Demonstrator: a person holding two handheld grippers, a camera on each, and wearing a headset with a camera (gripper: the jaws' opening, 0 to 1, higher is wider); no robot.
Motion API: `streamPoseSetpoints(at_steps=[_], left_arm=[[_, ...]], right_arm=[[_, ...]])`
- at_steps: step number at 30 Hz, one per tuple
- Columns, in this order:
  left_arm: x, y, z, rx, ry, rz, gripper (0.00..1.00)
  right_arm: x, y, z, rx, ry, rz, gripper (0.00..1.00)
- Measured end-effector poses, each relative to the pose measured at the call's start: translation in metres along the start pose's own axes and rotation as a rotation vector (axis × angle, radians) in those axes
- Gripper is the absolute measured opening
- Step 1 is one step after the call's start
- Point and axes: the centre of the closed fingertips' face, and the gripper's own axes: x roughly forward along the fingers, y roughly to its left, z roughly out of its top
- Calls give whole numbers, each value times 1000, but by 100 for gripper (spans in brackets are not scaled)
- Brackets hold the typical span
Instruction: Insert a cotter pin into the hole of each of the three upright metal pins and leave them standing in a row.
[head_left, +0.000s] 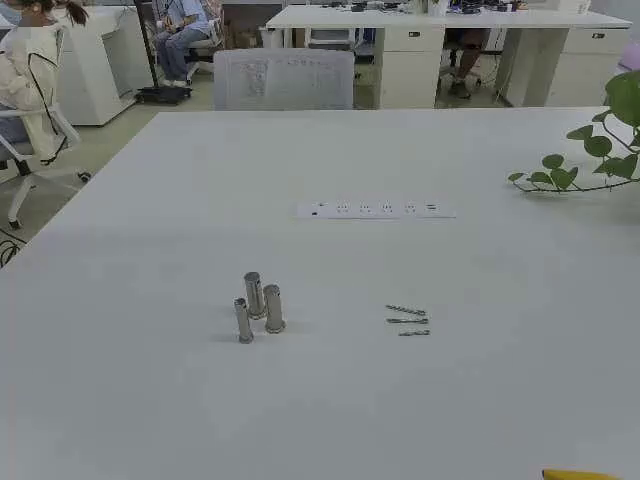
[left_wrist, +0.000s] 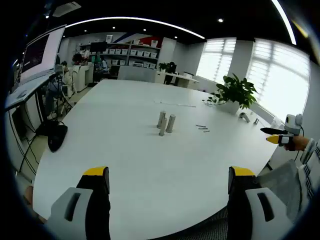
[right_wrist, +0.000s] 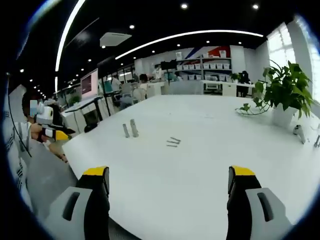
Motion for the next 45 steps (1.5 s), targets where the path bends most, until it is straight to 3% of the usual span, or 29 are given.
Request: streamPoseSetpoints(at_steps=[9,27,45], left_arm=[[-1,1,1,-2,-4,3,99],[1,-3,-8,131,65,9,99],[6,-5,-13,139,91,-2,99]], right_arm=[[2,3,-3,6,25,20,100],[2,7,-7,0,35,29,100],[9,9,-16,14,52,32,100]])
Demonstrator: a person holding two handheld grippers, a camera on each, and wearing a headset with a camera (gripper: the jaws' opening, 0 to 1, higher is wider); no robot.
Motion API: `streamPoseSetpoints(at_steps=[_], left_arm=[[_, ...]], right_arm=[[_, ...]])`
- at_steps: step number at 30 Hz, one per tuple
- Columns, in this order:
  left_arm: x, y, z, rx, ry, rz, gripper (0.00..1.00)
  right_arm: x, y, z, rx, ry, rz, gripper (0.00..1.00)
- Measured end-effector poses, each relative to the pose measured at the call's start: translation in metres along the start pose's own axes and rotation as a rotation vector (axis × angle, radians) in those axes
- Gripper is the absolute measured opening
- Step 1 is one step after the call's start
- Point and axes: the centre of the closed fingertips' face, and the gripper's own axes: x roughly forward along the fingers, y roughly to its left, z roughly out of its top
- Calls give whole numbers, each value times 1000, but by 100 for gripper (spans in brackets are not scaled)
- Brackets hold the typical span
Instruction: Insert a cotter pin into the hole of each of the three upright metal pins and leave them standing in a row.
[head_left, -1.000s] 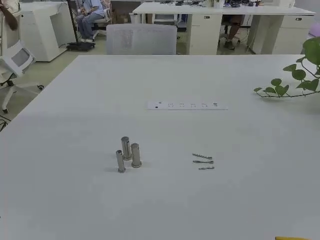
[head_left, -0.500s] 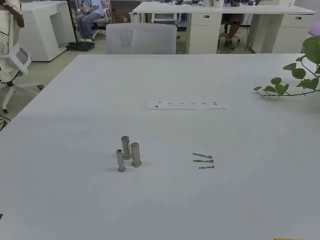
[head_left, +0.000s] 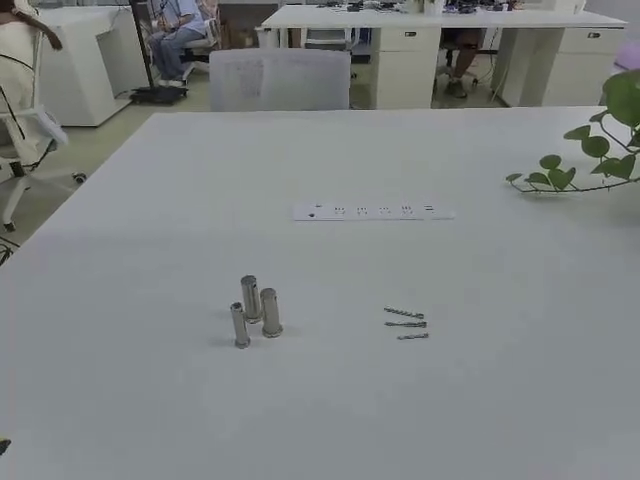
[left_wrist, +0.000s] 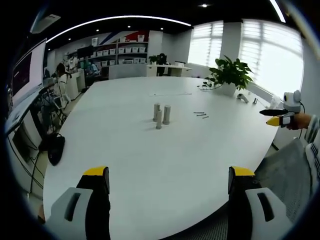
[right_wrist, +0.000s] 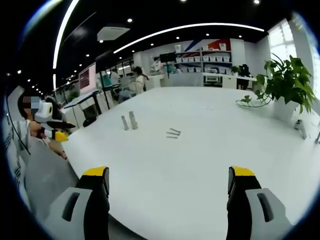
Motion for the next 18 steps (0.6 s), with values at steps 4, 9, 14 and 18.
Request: streamPoseSetpoints(at_steps=[4,9,14,18], left_arm=[[2,-1,1,7,2,-3,99],[3,-1,2,5,3,0,99],[3,-1,-1,5,10,0,99],[2,0,-2,4,12,4,99]], right_arm=[[1,2,-2,7,4,9,100],[2,3,-3,2,11,13,100],[3,4,-3,1,13,18,100],[2,4,-5,0,23,17,100]])
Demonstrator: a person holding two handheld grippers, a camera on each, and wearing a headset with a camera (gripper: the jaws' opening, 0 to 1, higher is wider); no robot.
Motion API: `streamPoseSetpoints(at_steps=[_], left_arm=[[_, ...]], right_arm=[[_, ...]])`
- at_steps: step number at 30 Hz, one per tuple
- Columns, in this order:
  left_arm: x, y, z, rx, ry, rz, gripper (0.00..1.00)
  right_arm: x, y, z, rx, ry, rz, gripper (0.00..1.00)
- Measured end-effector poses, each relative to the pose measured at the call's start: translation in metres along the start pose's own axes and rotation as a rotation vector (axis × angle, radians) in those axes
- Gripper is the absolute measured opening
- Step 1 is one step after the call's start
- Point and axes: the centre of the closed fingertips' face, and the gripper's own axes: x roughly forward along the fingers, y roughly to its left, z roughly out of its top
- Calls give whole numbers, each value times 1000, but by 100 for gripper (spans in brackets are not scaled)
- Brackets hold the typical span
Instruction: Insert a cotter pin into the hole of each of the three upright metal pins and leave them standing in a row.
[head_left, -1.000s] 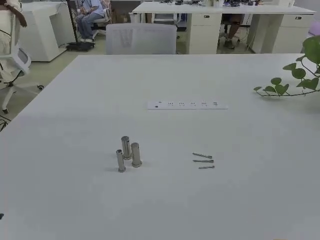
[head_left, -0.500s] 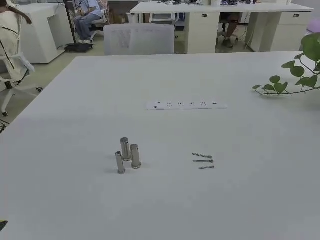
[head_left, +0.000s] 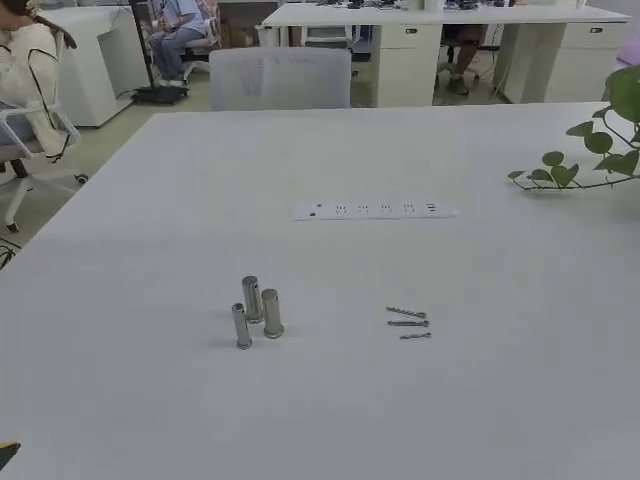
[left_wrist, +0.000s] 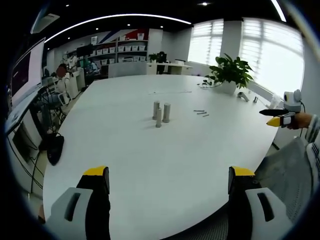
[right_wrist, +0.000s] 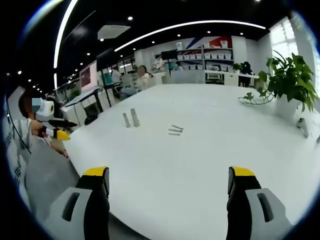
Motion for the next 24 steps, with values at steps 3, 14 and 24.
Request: streamPoseSetpoints(at_steps=[3,14,24], left_arm=[[0,1,0,1,2,4,99],[4,1,1,10,11,-9,99],[13,3,8,47,17,-25,99]], right_arm=[[-1,-1,-1,0,5,-5,100],[-3,-2,-2,-1,17,-10,100],[-1,-3,-1,-5,23,-9,99]])
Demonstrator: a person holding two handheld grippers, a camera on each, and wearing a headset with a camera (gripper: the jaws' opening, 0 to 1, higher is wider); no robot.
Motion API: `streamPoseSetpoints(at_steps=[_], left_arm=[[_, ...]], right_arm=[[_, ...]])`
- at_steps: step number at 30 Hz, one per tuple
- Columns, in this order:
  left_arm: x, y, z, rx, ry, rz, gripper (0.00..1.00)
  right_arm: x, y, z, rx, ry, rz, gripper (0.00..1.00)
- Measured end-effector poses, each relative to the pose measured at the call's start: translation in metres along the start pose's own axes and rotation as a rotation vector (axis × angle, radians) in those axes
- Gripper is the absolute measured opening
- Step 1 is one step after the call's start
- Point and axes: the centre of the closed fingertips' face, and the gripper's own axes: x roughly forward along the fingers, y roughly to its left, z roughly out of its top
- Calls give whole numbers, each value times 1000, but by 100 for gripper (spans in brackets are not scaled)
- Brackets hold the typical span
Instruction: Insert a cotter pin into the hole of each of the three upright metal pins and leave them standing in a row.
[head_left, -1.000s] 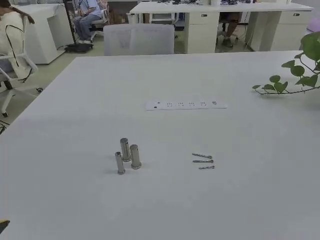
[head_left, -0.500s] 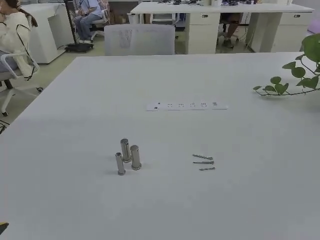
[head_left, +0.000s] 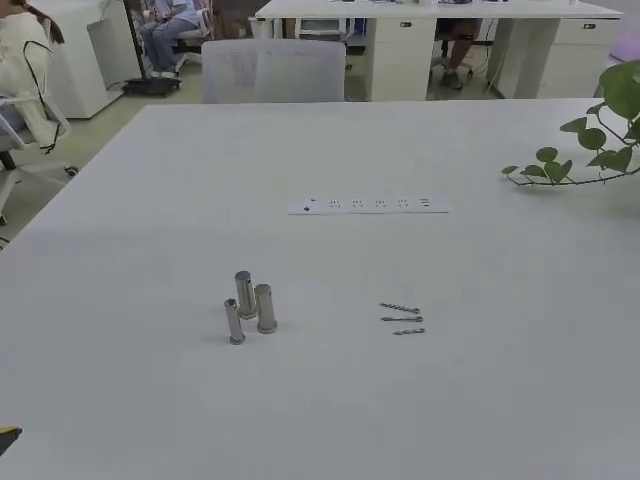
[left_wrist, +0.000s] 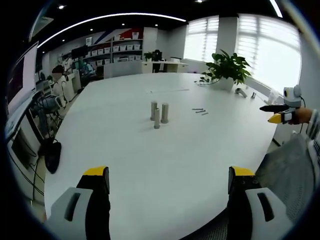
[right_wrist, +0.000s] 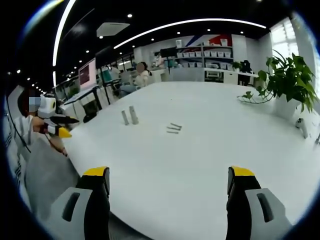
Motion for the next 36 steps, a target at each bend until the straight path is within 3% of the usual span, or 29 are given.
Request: streamPoseSetpoints(at_steps=[8,16,22,27,32,36], left_arm=[[11,5,11,23,-11,-5,98],[24,-3,19,48,-7,-49,97],[29,-5,20,31,-17,-68,96],[33,0,25,3,-36,-64,95],[41,7,34,-21,-60,-55,95],[51,4,42,-19,-75,-71,93]], right_arm=[[3,2,-2,-2,10,-2,99],[8,4,-1,-9,15,3,98],[12,2,5,2,4,-4,99],[16,3,8,-3,8,0,99],[20,4,8,-11,20,6,99],[23,5,4,-16,40,14,99]])
